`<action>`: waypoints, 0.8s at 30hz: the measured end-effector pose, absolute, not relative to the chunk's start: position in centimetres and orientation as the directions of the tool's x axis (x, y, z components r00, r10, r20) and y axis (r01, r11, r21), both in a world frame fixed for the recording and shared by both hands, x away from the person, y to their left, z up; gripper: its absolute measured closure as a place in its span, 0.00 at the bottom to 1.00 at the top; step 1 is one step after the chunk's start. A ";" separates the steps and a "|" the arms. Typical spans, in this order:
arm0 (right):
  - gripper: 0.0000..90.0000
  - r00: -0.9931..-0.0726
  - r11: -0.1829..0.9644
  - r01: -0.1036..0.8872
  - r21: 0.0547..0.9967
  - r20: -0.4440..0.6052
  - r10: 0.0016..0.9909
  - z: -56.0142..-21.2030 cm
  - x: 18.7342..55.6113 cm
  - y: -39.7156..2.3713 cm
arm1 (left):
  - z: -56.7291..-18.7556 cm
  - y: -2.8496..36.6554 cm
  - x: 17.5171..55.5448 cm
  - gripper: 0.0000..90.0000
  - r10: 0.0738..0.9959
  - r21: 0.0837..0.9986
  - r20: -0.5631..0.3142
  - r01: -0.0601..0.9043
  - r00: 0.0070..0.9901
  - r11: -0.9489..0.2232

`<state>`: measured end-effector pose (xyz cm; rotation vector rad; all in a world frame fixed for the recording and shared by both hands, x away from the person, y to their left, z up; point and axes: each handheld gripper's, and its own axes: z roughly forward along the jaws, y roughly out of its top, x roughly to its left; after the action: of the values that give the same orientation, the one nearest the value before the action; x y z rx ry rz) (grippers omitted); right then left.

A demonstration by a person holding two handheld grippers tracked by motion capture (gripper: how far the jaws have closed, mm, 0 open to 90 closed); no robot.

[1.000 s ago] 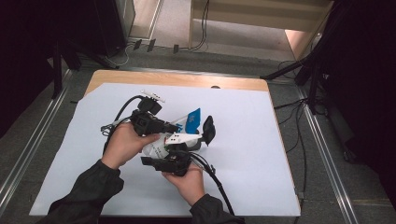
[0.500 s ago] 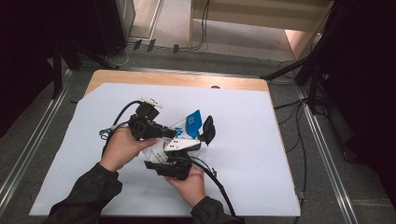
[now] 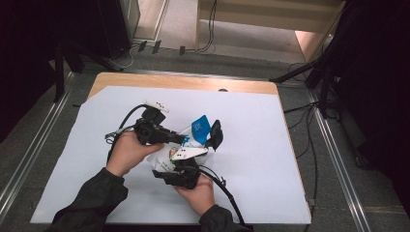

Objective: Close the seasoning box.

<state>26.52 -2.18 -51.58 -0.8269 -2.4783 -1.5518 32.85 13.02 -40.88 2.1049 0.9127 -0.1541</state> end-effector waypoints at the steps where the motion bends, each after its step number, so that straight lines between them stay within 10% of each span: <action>1: 0.78 -0.846 0.335 0.498 0.800 0.362 0.392 -51.6 26.5 -2.2 | -41.0 12.9 32.9 0.91 0.553 0.641 -0.398 0.653 0.732 -0.403; 24: 0.78 -0.848 0.338 0.487 0.805 0.343 0.405 -51.6 26.2 -2.0 | -40.1 14.8 31.8 1.00 0.544 0.664 -0.377 0.628 0.750 -0.405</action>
<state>26.19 -2.00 -51.62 -0.8360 -2.5016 -1.5514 31.78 14.78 -40.06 2.0993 0.8786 -0.1260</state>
